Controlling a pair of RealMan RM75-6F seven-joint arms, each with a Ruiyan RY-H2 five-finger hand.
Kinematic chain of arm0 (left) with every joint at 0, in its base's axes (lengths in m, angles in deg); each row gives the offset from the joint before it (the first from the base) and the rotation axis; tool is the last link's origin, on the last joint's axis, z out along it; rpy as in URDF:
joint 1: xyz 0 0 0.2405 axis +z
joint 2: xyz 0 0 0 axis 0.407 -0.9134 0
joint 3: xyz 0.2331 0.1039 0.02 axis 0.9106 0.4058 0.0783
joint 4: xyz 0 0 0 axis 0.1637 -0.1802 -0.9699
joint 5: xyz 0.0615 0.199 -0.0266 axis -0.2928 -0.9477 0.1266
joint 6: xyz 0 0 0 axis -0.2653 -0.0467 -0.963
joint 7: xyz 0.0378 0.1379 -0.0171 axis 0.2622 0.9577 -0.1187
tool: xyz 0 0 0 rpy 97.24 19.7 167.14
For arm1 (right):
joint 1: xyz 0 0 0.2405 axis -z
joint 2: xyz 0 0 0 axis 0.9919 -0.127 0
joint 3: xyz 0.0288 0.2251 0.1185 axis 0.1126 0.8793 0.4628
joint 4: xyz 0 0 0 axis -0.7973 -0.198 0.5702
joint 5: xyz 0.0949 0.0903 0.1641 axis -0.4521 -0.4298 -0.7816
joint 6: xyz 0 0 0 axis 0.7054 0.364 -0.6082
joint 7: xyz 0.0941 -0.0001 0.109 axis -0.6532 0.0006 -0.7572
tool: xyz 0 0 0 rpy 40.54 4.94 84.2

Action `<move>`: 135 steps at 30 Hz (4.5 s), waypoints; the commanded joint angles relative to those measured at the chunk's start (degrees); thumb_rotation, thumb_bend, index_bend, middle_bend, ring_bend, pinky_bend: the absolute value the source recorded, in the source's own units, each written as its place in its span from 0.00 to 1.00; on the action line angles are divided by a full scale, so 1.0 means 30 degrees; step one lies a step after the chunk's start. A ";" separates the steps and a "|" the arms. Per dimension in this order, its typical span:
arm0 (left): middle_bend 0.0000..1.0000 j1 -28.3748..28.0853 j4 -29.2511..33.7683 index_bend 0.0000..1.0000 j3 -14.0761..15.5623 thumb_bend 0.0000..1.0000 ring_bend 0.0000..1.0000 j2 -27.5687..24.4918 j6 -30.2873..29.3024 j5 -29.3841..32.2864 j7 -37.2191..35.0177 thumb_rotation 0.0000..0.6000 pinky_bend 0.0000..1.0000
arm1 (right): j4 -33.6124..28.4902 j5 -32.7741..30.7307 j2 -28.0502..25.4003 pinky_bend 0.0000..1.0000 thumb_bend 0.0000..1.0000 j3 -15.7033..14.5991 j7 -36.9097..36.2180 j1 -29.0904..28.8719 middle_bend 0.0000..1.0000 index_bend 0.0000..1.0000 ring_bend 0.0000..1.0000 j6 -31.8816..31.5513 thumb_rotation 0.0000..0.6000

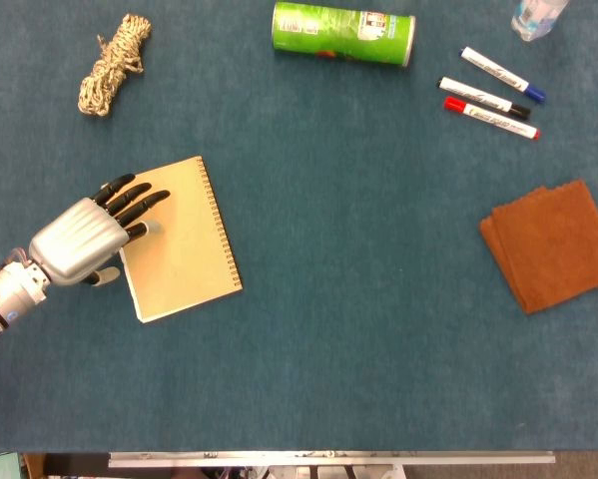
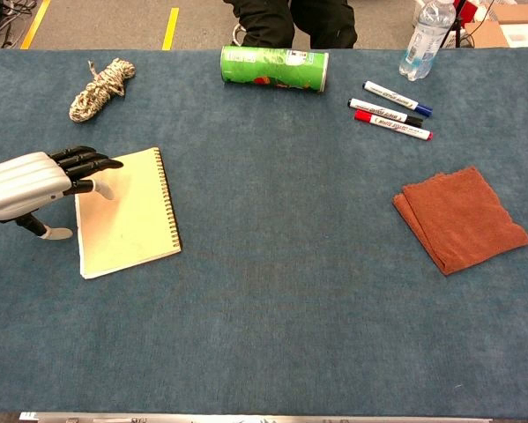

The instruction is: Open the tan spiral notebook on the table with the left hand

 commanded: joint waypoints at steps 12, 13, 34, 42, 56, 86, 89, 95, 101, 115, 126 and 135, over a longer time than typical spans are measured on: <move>0.02 -0.0261 -0.0767 0.29 -0.0175 0.15 0.00 0.1001 -0.0161 0.0310 -0.1664 1.00 0.00 | -0.0205 -0.0150 -0.0103 0.33 0.19 0.0018 0.0172 0.0196 0.36 0.44 0.26 -0.0232 1.00; 0.02 -0.0285 -0.0795 0.29 -0.0217 0.15 0.00 0.1066 -0.0178 0.0345 -0.1699 1.00 0.00 | -0.0204 -0.0156 -0.0102 0.33 0.19 0.0019 0.0178 0.0203 0.36 0.44 0.26 -0.0239 1.00; 0.03 -0.0262 -0.0918 0.33 -0.0488 0.16 0.00 0.1772 0.0355 0.1269 -0.3980 1.00 0.00 | -0.0354 -0.0115 -0.0130 0.33 0.19 0.0057 0.0354 0.0408 0.36 0.44 0.26 -0.0607 1.00; 0.04 -0.0319 -0.0297 0.36 -0.0798 0.18 0.00 0.2142 0.0333 0.1644 -0.5092 1.00 0.00 | -0.0345 -0.0160 -0.0135 0.33 0.19 0.0091 0.0302 0.0597 0.36 0.44 0.25 -0.0890 1.00; 0.06 -0.0985 0.1929 0.36 -0.2065 0.31 0.00 0.2523 0.0105 0.2412 -0.5897 1.00 0.00 | -0.0235 -0.0154 -0.0174 0.32 0.19 0.0208 0.0082 0.0686 0.36 0.44 0.24 -0.1093 1.00; 0.25 -0.1636 0.5463 0.73 -0.1458 0.37 0.00 -0.0860 0.0784 0.1999 -0.4432 1.00 0.00 | 0.0362 0.0028 -0.0020 0.32 0.19 0.0315 -0.0669 0.0754 0.36 0.44 0.23 -0.1334 1.00; 0.25 -0.1572 0.5698 0.73 -0.1033 0.37 0.00 -0.2165 0.0775 0.1773 -0.4172 1.00 0.00 | 0.0283 0.0141 0.0014 0.32 0.19 0.0276 -0.0554 0.0694 0.36 0.44 0.23 -0.1265 1.00; 0.25 -0.1896 0.6655 0.73 -0.0751 0.37 0.00 -0.4049 0.0808 0.1224 -0.2781 1.00 0.00 | 0.0291 0.0214 0.0195 0.32 0.19 0.0255 -0.0493 0.0669 0.36 0.44 0.23 -0.1278 1.00; 0.25 -0.2828 0.8256 0.73 -0.0988 0.37 0.00 -0.4759 0.0820 -0.0039 0.0374 1.00 0.00 | 0.0456 0.0210 0.0306 0.32 0.19 0.0204 -0.0610 0.0824 0.36 0.44 0.23 -0.1481 1.00; 0.24 -0.4939 1.4052 0.72 -0.2441 0.37 0.00 -0.5044 0.4094 0.0007 0.6030 1.00 0.00 | 0.1209 -0.0134 0.0510 0.32 0.19 0.0146 -0.1443 0.1316 0.36 0.44 0.23 -0.1872 1.00; 0.21 -0.6011 1.6318 0.67 -0.3669 0.37 0.00 -0.3971 0.7691 0.2343 0.8669 1.00 0.00 | 0.2155 -0.0362 0.0826 0.32 0.19 0.0185 -0.2375 0.1508 0.36 0.44 0.23 -0.1922 1.00; 0.19 -0.6264 1.7149 0.60 -0.4445 0.37 0.00 -0.2668 0.9749 0.4912 1.1082 1.00 0.00 | 0.2789 -0.0489 0.0990 0.32 0.19 0.0217 -0.3019 0.1632 0.36 0.44 0.23 -0.1921 1.00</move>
